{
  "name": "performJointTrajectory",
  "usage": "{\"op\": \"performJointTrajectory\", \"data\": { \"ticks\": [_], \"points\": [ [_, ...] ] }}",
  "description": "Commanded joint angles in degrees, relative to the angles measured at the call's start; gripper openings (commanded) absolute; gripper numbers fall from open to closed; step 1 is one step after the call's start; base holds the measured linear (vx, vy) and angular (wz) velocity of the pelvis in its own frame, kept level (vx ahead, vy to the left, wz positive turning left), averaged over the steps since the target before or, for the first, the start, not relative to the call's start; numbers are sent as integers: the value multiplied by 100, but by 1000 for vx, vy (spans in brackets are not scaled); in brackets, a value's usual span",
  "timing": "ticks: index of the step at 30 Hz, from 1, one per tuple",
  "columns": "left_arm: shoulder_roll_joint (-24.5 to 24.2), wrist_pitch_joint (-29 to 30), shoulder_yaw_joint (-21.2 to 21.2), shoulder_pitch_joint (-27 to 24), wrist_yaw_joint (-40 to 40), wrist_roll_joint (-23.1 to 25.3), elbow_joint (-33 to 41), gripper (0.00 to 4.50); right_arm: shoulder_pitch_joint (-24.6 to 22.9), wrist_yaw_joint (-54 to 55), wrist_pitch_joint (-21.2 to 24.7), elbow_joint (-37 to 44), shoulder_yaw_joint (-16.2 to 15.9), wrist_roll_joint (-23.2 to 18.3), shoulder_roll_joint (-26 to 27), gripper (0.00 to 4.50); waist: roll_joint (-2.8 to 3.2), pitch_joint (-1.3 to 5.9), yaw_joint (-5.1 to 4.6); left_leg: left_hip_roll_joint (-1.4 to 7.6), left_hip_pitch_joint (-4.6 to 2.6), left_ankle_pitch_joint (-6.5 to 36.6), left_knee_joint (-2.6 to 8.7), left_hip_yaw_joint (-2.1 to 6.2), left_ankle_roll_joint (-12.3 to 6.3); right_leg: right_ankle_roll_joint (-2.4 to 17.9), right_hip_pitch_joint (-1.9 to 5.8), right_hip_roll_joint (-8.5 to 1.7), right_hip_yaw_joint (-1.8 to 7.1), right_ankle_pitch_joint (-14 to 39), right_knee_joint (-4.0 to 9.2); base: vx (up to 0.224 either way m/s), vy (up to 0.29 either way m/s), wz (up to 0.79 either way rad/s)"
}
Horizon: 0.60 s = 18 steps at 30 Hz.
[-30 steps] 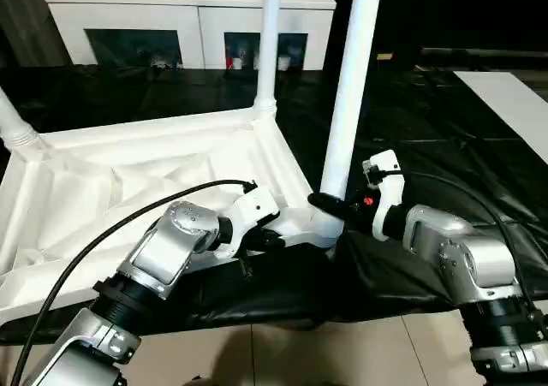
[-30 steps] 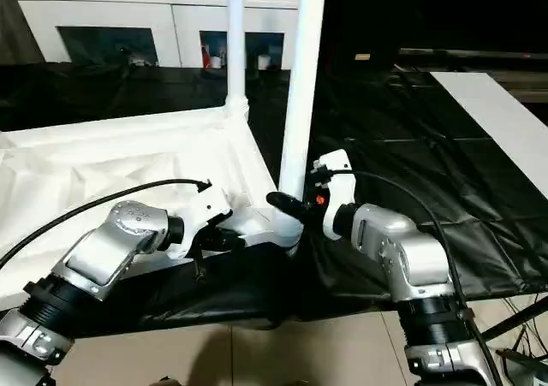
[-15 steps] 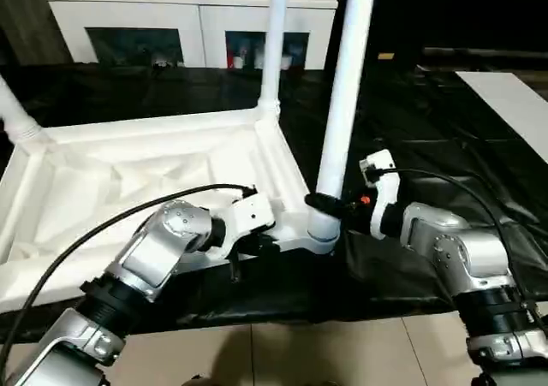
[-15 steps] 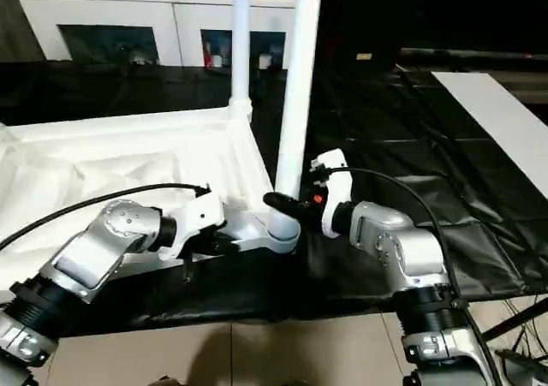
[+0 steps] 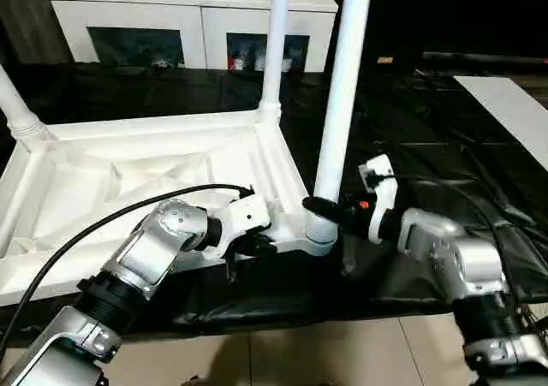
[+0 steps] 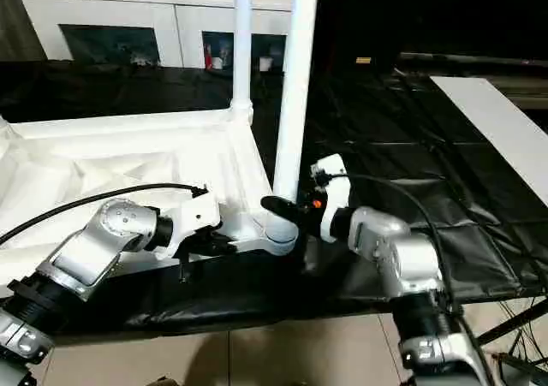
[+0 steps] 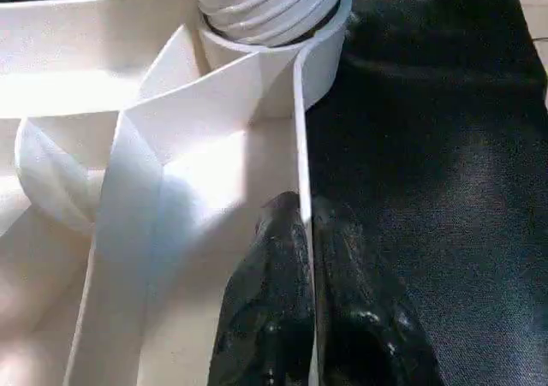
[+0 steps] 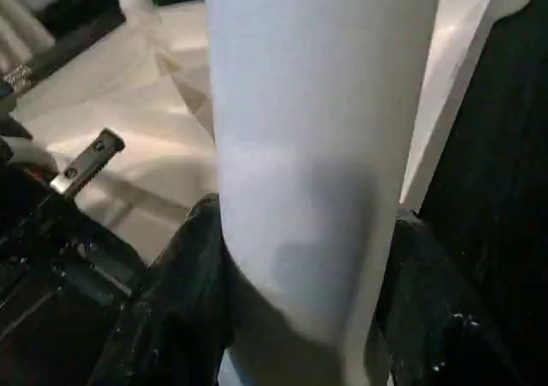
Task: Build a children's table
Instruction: Insert table leg to table base
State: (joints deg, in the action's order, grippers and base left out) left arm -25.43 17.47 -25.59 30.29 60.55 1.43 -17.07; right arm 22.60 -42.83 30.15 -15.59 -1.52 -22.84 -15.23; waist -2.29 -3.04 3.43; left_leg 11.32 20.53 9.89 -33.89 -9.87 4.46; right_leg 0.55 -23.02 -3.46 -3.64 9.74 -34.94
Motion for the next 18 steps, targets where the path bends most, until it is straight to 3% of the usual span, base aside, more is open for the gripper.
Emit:
{"op": "performJointTrajectory", "data": {
  "ticks": [1, 2, 5, 11, 15, 18],
  "points": [
    [-20, -134, 177, 183, -120, 67, -85, 0, -295, 155, -71, -207, 91, 64, 29, 189, 44, 310, 0, 163, -75, 1916, 424, 66, 106, 657, 164, -451, 261, 2795, 602, 0, 0, 0],
    [-11, -145, 186, 190, -132, 66, -102, 0, -360, 169, -145, -203, 125, 51, 64, 189, 37, 312, -2, 159, -61, 1959, 434, 83, 99, 608, 183, -449, 246, 2914, 609, 0, 0, 0],
    [10, -173, 192, 217, -145, 59, -154, 0, -599, 244, -524, -241, 188, 74, 195, 189, 46, 301, -17, 163, -82, 2107, 436, 87, 96, 563, 147, -451, 238, 3092, 644, 0, 0, 0],
    [84, -242, 228, 289, -206, 40, -290, 0, -1173, 437, -1621, -515, 269, 244, 574, 189, 72, 279, -32, 167, -98, 2388, 449, 115, 95, 482, 105, -471, 218, 3445, 706, 0, 0, 0],
    [100, -271, 246, 300, -229, 42, -322, 0, -1316, 541, -2050, -689, 289, 380, 697, 189, 68, 265, -56, 165, -113, 2595, 465, 142, 102, 428, 100, -485, 191, 3673, 743, 0, 0, 0],
    [113, -292, 269, 298, -260, 41, -334, 0, -1466, 839, -2779, -926, 339, 578, 836, 189, 69, 263, -88, 172, -108, 2708, 492, 169, 103, 397, 121, -498, 154, 3751, 778, 0, 0, 0]
  ]
}}
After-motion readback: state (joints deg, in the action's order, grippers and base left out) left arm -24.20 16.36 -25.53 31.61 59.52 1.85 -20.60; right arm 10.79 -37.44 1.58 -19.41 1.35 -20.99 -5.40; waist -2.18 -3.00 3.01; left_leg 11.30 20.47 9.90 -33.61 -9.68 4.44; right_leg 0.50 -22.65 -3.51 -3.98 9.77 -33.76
